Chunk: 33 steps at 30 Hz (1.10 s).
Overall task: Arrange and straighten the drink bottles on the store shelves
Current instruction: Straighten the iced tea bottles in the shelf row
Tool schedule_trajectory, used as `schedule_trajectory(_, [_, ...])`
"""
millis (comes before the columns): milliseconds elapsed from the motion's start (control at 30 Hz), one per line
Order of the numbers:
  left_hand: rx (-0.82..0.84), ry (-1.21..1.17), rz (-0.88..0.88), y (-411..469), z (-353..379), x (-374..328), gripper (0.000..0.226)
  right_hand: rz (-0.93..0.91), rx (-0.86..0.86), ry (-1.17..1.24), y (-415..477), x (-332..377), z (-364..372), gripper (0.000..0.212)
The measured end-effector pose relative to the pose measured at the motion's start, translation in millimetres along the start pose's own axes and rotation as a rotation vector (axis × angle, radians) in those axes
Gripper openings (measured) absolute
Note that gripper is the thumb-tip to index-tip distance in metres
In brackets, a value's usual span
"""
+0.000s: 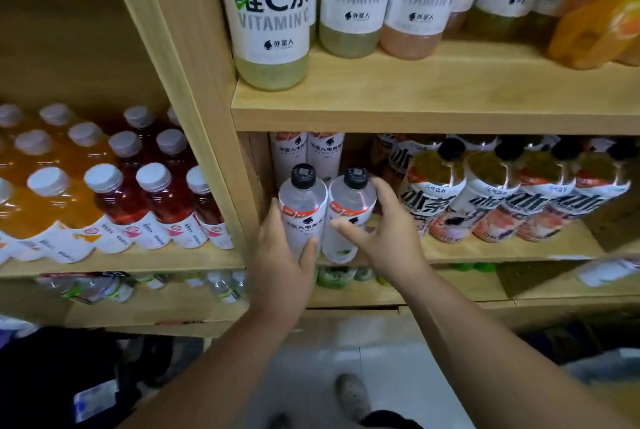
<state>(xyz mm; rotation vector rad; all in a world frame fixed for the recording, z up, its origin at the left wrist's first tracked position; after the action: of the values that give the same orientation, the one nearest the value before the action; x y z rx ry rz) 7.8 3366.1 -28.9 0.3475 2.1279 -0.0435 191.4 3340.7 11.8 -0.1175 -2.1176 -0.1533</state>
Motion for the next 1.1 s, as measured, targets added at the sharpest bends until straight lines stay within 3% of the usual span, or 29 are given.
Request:
schedule_trajectory(233, [-0.047,-0.180,-0.047,-35,13,19,0.064,0.157,0.004,0.041,-22,-53,21,0.064])
schedule_trajectory(400, [-0.095,-0.226,-0.163,-23,22,29,0.060,0.112,0.056,0.069,-13,-66,24,0.063])
schedule_trajectory(833, [-0.490,-0.069,-0.221,-2,56,38,0.051,-0.040,0.034,0.112,27,-75,35,0.059])
schedule_trajectory(967, [-0.523,-0.035,-0.246,4,69,33,0.055,-0.023,0.008,0.096,41,-84,46,0.055])
schedule_trajectory(1100, [-0.479,-0.011,-0.227,5,77,26,0.061,-0.006,-0.016,0.111,51,-89,52,0.067])
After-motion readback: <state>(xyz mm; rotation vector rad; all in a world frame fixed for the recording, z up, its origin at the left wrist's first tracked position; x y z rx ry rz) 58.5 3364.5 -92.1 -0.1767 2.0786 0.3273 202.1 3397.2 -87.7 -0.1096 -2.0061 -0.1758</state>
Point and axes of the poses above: each hand's wrist, its own y-axis towards the middle knuckle, its own z-axis out of the palm, x = y × z, the point moved 4 cm from there along y, towards the middle knuckle, and after that the axes turned 11 degrees about x, right-handed, at the moved point
